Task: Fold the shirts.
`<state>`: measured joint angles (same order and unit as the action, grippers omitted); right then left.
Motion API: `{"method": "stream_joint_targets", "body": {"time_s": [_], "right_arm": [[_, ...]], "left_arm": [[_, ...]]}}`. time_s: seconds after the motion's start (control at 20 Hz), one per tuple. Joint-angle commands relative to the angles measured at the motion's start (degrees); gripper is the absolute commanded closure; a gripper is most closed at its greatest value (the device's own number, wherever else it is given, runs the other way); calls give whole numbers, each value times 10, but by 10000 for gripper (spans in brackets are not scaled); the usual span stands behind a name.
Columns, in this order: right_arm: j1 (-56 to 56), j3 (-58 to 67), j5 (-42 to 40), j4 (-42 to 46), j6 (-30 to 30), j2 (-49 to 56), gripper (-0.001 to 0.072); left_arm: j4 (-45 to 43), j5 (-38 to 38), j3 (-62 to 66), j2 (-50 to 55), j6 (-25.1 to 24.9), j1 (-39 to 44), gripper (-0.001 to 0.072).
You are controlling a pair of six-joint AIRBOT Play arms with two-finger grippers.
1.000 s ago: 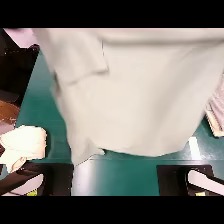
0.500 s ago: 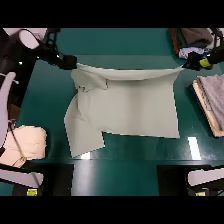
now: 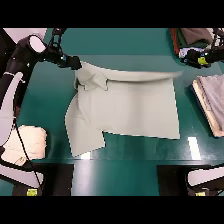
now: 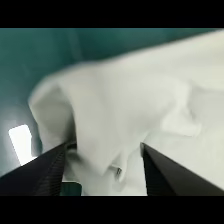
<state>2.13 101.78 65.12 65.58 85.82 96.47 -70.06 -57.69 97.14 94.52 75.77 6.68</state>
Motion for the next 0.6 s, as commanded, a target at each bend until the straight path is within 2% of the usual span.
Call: {"method": "stream_joint_targets", "body": {"time_s": [0.0,0.2,0.25,0.35,0.4,0.55], "right_arm": [[5,0,43,-4,5,-4,336],[15,-18,219,-16,-78,-24,339],[19,-45,239,-16,-89,-39,339],[28,-129,241,-16,-99,-83,359],[33,-181,232,-17,-107,-111,426],[63,-333,223,-74,-141,-188,429]], "left_arm": [[-31,-43,0,-7,8,-2,168],[-29,-154,-1,-45,8,-54,168],[-18,-183,-7,-56,8,-71,168],[37,-202,-58,-87,6,-107,168],[52,-206,-101,-106,2,-120,168],[52,-205,-250,-165,-23,-140,168]]}}
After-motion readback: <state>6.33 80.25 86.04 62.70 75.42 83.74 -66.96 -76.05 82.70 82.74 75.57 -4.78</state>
